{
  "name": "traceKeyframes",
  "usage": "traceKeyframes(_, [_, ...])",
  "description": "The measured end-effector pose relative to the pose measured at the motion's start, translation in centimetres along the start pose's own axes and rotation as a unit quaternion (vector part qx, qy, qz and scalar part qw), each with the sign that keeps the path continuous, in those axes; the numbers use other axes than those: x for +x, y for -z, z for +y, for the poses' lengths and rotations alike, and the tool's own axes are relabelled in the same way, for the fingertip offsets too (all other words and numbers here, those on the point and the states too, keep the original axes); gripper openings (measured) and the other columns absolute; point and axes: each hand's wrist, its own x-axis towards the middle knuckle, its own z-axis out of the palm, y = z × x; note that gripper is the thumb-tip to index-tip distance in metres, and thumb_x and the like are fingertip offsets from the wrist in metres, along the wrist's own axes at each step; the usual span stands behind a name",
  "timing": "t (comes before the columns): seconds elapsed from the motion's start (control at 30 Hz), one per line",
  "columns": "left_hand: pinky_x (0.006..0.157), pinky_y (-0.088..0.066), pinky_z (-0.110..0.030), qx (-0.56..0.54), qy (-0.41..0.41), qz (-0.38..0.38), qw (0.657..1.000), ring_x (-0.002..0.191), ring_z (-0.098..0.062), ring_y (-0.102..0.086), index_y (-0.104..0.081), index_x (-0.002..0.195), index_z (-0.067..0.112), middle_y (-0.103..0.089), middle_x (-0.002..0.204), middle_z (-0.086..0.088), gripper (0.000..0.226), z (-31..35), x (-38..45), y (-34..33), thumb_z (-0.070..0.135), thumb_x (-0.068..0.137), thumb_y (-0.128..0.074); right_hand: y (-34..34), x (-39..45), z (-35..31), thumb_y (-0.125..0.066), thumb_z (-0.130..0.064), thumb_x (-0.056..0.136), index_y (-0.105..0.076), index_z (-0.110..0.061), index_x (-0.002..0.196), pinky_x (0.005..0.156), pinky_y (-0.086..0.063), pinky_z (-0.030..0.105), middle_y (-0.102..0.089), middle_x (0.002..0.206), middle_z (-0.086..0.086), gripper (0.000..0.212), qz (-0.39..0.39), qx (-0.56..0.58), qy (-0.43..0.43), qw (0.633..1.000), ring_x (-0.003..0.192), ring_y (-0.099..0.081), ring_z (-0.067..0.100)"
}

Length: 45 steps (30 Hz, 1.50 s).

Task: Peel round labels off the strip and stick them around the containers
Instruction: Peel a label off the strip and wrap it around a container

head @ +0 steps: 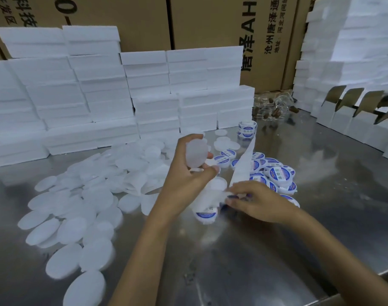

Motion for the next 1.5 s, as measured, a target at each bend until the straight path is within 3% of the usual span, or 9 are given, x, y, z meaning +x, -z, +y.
traceKeyframes(0.07, [0.084,-0.051,-0.016,0.038,-0.048,0.055,0.997,0.102,-0.007,-0.063,-0.043,0.132,0.035,-0.06,0.121,0.007,0.067,-0.3,-0.1,-0.4,0.008,0.081,-0.076,-0.5,0.4,-0.4,-0.064,-0.035,0.094,-0.07,-0.033,0.071,0.072,-0.048,0.027,-0.067,0.072,-0.015,0.024,0.047,0.078,-0.045,0.995,0.072,-0.061,0.002])
traceKeyframes(0.17, [0.094,-0.043,-0.008,0.097,-0.104,0.116,0.983,0.123,0.003,-0.052,-0.037,0.136,0.041,-0.043,0.134,0.028,0.071,-0.7,0.0,-0.2,0.004,0.086,-0.07,-1.0,1.1,-1.2,-0.062,-0.035,0.095,-0.072,-0.019,0.081,0.067,-0.048,0.025,-0.072,0.078,-0.002,0.023,0.054,0.117,-0.085,0.988,0.07,-0.064,0.007])
traceKeyframes(0.3, [0.096,-0.045,-0.012,0.138,-0.084,0.093,0.982,0.121,0.011,-0.049,-0.037,0.134,0.045,-0.048,0.132,0.027,0.071,-2.2,0.5,0.4,0.006,0.085,-0.072,-1.9,1.5,-2.4,-0.063,-0.024,0.096,-0.073,-0.025,0.086,0.065,-0.048,0.012,-0.076,0.083,-0.009,0.014,0.07,0.248,-0.081,0.963,0.077,-0.07,0.001])
traceKeyframes(0.5, [0.084,-0.054,-0.016,0.123,0.039,0.047,0.991,0.106,-0.001,-0.062,-0.042,0.129,0.043,-0.058,0.113,0.02,0.062,-4.4,1.1,0.9,0.017,0.085,-0.078,-2.5,0.8,-3.5,-0.06,-0.016,0.098,-0.072,-0.012,0.109,0.099,-0.05,0.046,-0.075,0.108,0.003,0.017,0.085,0.353,-0.04,0.931,0.107,-0.068,0.021])
traceKeyframes(0.6, [0.071,-0.052,-0.012,0.061,0.083,0.043,0.994,0.094,-0.002,-0.065,-0.048,0.124,0.034,-0.068,0.107,-0.003,0.054,-4.9,1.3,1.0,0.013,0.085,-0.078,-2.7,0.5,-3.8,-0.058,-0.01,0.098,-0.07,-0.012,0.113,0.103,-0.048,0.049,-0.073,0.113,0.004,0.02,0.079,0.375,-0.043,0.923,0.112,-0.066,0.022])
traceKeyframes(0.73, [0.061,-0.05,-0.009,0.025,0.131,0.047,0.99,0.1,-0.013,-0.065,-0.051,0.114,0.033,-0.07,0.107,-0.005,0.051,-5.2,1.2,0.9,0.004,0.082,-0.079,-3.0,0.5,-3.7,-0.06,-0.003,0.094,-0.073,-0.015,0.108,0.095,-0.051,0.057,-0.074,0.109,0.004,0.024,0.087,0.371,-0.065,0.922,0.107,-0.068,0.024])
traceKeyframes(1.0, [0.056,-0.045,-0.005,0.066,0.125,0.056,0.988,0.075,0.013,-0.063,-0.052,0.111,0.018,-0.063,0.092,0.01,0.048,-6.1,1.4,0.8,-0.009,0.079,-0.075,-3.4,0.4,-4.0,-0.068,0.003,0.087,-0.056,-0.019,0.115,0.088,-0.057,0.037,-0.077,0.096,0.006,0.037,0.159,0.41,-0.031,0.897,0.096,-0.073,0.022])
traceKeyframes(1.17, [0.053,-0.047,-0.008,0.083,0.128,0.031,0.988,0.074,0.016,-0.062,-0.052,0.108,0.023,-0.062,0.095,0.008,0.05,-6.2,1.3,0.9,-0.01,0.077,-0.075,-3.5,0.2,-4.2,-0.07,-0.002,0.088,-0.071,-0.022,0.109,0.086,-0.054,0.02,-0.075,0.103,-0.013,0.029,0.197,0.339,0.006,0.92,0.102,-0.069,0.005])
traceKeyframes(1.5, [0.08,-0.058,-0.034,0.176,0.134,0.03,0.975,0.096,-0.019,-0.063,-0.048,0.12,0.031,-0.063,0.097,0.006,0.057,-6.6,1.1,1.5,-0.004,0.079,-0.067,-3.3,0.1,-4.7,-0.07,0.003,0.083,-0.071,-0.018,0.08,0.079,-0.043,0.009,-0.057,0.106,-0.004,0.021,0.242,0.254,-0.005,0.936,0.094,-0.058,0.001])
